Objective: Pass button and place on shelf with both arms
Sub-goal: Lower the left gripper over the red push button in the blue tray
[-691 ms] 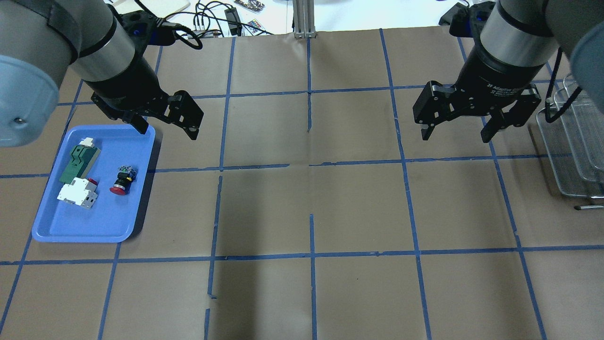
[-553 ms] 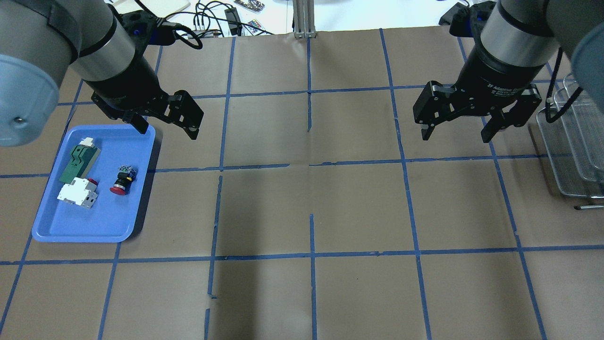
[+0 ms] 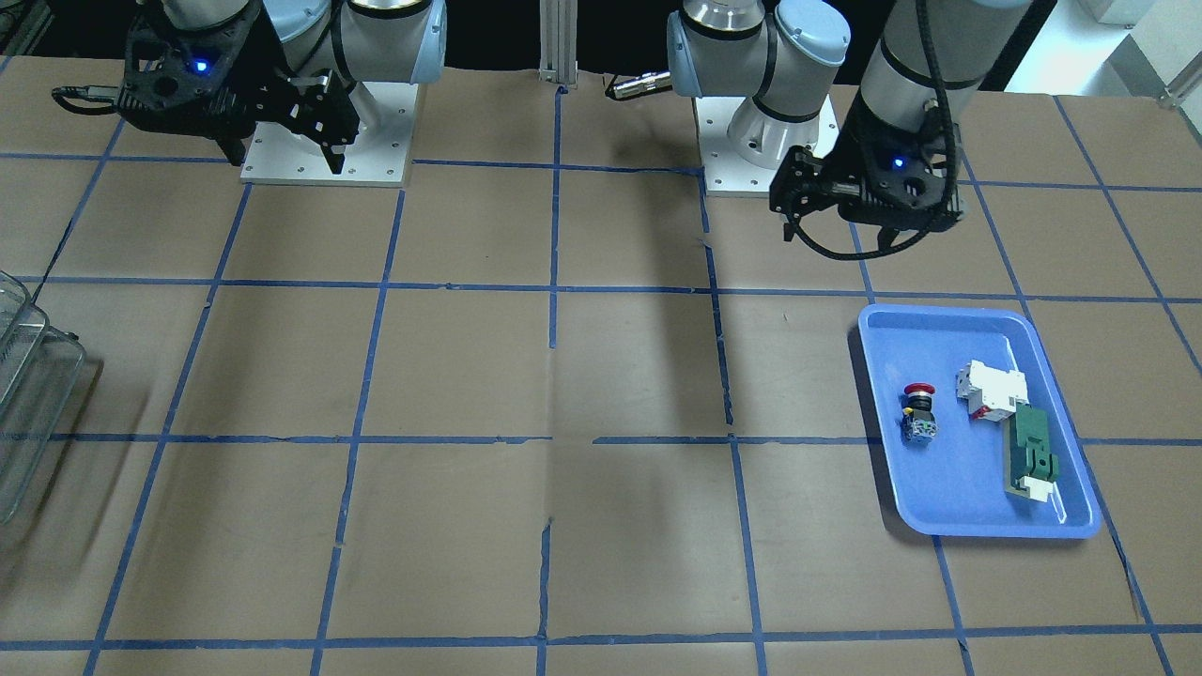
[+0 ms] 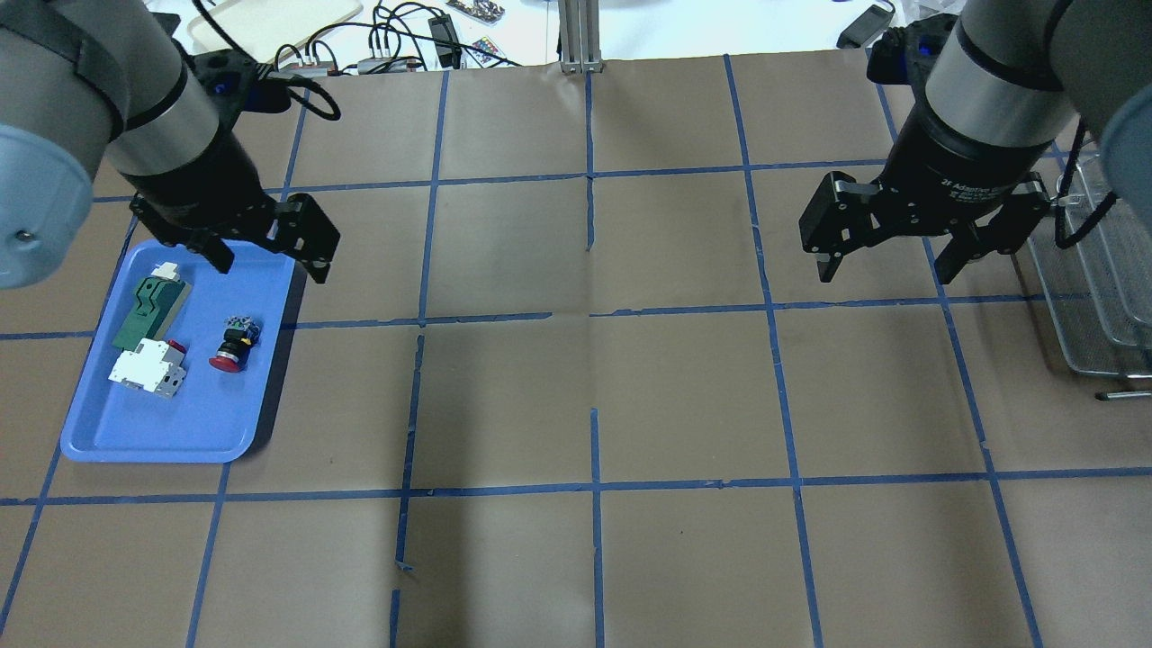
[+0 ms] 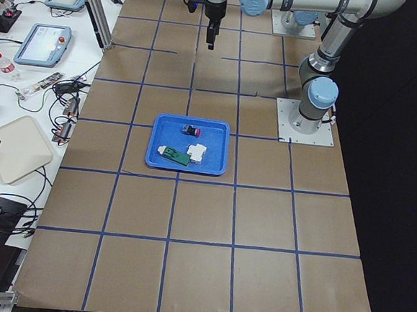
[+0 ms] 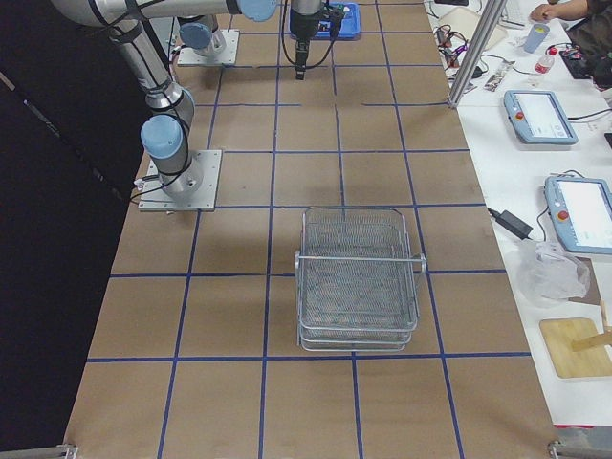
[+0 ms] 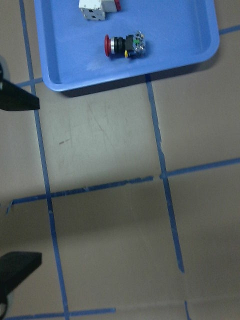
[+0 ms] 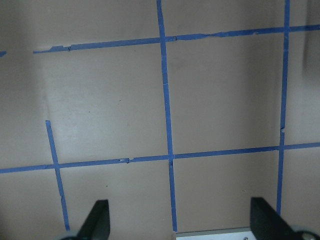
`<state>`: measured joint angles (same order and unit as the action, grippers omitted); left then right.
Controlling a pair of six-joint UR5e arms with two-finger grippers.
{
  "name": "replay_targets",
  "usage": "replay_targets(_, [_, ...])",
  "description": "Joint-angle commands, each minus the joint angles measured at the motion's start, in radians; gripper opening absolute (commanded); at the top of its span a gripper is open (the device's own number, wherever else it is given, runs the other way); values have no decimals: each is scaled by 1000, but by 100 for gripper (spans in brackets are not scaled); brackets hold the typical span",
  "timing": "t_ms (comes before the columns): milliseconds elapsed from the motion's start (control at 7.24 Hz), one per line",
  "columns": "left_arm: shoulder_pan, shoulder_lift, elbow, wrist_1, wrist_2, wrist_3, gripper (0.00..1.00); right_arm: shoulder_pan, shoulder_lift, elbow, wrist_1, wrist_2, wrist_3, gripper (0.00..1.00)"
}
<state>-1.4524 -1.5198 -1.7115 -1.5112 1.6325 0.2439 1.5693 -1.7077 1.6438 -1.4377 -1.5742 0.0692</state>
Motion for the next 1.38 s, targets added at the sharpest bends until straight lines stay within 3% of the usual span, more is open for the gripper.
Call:
replay_targets(0, [261,-72,-101,176,17,249,100,0,5,1,-4,5,0,100])
replay_targets(138, [303,-103,-140,269,15,362,100,0,2,-1,-4,11,0,100])
replay_targets(415, [371,-158,-169,305,17,548,100,0,-3,-15,-4,11,0,100])
replay_targets(829, [385,-314,-243,567,3,659,100,0,-4,-12,-10,10,-2,100])
replay_targets(1244, [385,-355,-295,640,-37,719,98,0,-9,-16,-23,10,-2,100])
